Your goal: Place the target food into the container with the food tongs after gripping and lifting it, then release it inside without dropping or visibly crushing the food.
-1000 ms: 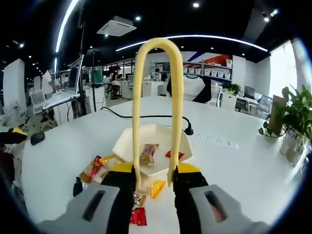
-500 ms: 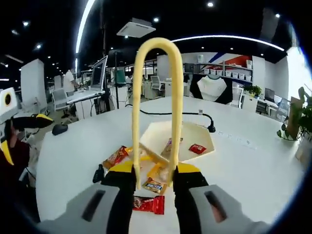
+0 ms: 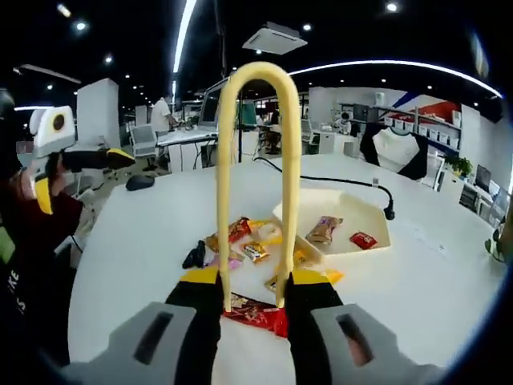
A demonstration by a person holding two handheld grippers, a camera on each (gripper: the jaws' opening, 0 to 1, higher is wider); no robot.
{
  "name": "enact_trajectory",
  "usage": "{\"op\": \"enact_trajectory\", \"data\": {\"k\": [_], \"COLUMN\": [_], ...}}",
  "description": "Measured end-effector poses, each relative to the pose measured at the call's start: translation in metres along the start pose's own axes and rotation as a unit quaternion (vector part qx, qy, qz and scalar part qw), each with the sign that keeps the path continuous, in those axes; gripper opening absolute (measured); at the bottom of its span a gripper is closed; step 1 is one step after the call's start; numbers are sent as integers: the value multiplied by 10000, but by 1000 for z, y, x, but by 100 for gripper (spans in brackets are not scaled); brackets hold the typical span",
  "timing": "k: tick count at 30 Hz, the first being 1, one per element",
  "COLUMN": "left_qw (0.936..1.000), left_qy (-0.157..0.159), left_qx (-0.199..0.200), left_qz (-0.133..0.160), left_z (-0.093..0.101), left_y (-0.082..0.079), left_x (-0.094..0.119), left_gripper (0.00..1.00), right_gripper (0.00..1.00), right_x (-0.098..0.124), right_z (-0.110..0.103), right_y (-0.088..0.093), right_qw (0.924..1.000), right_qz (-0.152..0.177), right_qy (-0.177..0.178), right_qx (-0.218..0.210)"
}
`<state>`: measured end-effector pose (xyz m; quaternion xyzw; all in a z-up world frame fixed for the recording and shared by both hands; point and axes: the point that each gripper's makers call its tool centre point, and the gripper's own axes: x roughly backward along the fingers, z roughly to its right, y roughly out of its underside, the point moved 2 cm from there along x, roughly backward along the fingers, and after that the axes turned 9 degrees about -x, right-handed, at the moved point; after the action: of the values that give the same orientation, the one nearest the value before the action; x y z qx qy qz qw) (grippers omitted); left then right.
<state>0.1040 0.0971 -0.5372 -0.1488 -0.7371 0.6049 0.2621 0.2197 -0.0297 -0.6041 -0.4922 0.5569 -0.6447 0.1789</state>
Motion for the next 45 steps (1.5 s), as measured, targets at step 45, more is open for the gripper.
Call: {"op": "enact_trajectory", "data": {"k": [45], "left_qw": [9996], "left_qy": [-184], "left_qx": [163], "left_qz": [-109], "left_z": [-15], "left_y": [7], "left_x": [4], "left_gripper": [90], "right_gripper": [26], "right_x": [-13], "right_z": [10], "right_y": [28], "right_qw": [9422], "right_qz": [-6], "right_qy": [2968], "right_qx": [-1553]}}
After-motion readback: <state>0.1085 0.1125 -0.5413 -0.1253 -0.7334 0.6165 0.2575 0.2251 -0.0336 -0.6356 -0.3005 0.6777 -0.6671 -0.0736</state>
